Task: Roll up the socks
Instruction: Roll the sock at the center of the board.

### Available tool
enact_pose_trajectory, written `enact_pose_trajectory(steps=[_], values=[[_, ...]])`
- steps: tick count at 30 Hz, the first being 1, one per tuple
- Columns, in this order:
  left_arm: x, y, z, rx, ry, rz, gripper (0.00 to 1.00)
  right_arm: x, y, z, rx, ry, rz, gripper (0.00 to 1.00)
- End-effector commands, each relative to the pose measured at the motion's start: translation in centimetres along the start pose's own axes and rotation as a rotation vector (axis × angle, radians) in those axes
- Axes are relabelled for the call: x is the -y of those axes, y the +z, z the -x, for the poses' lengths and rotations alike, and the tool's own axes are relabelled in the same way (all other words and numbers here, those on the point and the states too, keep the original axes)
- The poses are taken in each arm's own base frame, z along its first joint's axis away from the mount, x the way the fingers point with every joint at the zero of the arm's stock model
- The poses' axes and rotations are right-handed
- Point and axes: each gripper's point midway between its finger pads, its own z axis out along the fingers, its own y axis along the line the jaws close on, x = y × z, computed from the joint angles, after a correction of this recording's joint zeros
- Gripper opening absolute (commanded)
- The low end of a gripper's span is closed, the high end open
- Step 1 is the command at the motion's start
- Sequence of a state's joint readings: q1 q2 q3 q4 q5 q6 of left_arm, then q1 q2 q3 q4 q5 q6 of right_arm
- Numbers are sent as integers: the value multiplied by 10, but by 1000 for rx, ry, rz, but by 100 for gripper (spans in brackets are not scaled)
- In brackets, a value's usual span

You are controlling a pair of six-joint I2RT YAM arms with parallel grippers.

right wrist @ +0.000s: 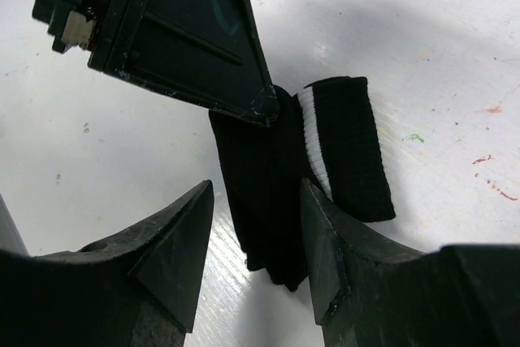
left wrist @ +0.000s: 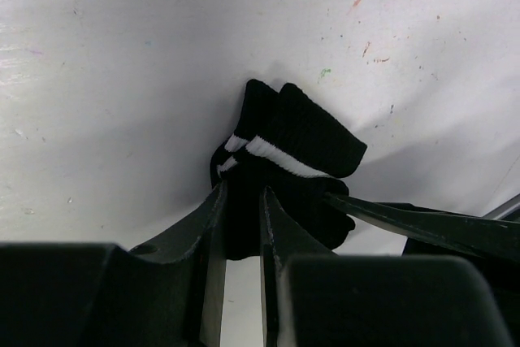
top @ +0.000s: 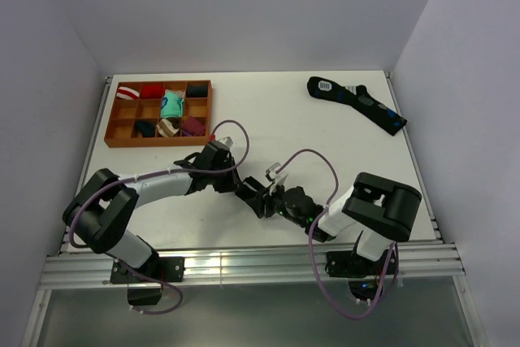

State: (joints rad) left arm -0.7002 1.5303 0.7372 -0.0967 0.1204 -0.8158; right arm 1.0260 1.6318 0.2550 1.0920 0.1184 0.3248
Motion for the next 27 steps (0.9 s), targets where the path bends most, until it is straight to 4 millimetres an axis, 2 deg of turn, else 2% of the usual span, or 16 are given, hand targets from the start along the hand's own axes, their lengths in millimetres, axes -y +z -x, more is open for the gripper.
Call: enact_pose_trajectory(steps=[1,9,22,27], values=[[3,4,-3,-57,-23,-12,0,26,-18,-58,-198,-40,-89,55],[4,4,8,-99,-39,-1,0,29,-14,-63,-225,-70,-120,55],[8,2,11,-170,-70,-21,0,35,-9,-81,-292,-125,-189,52],[11,-1,11,-181,-85,-49,0,34,-7,-88,-323,-142,-195,43]])
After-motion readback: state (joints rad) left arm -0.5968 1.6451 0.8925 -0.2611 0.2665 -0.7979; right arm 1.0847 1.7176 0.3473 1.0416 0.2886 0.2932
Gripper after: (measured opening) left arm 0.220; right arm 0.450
